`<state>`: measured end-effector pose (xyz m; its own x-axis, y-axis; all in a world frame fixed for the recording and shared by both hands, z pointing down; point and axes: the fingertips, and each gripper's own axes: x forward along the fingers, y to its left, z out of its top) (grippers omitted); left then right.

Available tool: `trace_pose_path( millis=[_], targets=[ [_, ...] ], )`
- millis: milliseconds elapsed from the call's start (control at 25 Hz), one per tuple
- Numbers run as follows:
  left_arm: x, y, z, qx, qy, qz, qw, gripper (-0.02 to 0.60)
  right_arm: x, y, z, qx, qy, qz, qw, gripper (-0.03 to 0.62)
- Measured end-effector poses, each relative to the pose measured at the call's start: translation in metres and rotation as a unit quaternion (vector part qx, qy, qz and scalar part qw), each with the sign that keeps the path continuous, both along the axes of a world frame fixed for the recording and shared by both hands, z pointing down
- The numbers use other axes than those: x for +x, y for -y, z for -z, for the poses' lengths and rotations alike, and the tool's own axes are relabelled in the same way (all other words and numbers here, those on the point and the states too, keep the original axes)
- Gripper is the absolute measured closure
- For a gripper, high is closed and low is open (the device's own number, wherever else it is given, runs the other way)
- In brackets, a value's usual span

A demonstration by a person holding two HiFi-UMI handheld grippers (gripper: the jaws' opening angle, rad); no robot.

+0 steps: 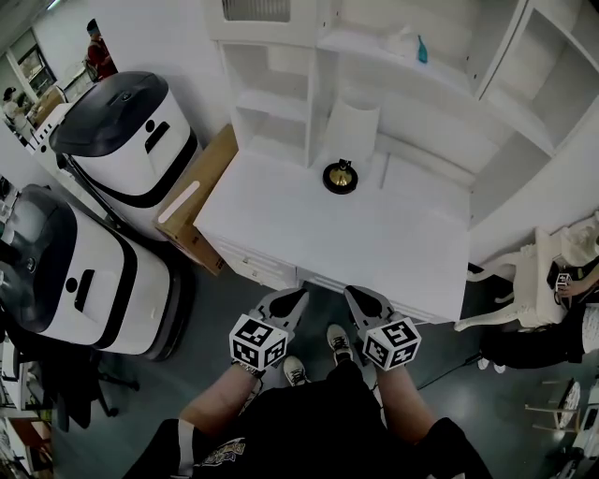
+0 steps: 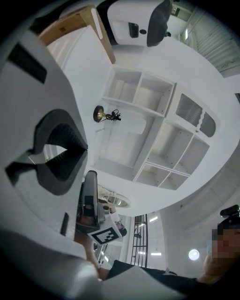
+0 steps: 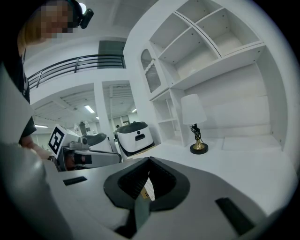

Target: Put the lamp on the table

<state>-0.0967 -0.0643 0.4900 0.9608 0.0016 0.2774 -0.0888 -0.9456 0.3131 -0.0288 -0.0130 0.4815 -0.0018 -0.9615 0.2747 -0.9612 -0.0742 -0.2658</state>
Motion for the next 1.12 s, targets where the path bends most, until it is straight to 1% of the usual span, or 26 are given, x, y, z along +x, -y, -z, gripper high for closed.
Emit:
trace_pose_path(
  millis=[600, 1120],
  targets=[
    [0.007, -0.017, -0.001, -0.003, -0.001, -0.016, 0.9999, 0.575, 0.0, -0.013, -0.003, -0.001, 0.005, -0.006, 1.0, 0.569],
    [0.006, -0.012, -0.006, -0.006, 0.001, -0.015, 0.9999, 0.575, -0.003, -0.005, -0.008, -0.002, 0.01, -0.001, 1.0, 0.569]
  ],
)
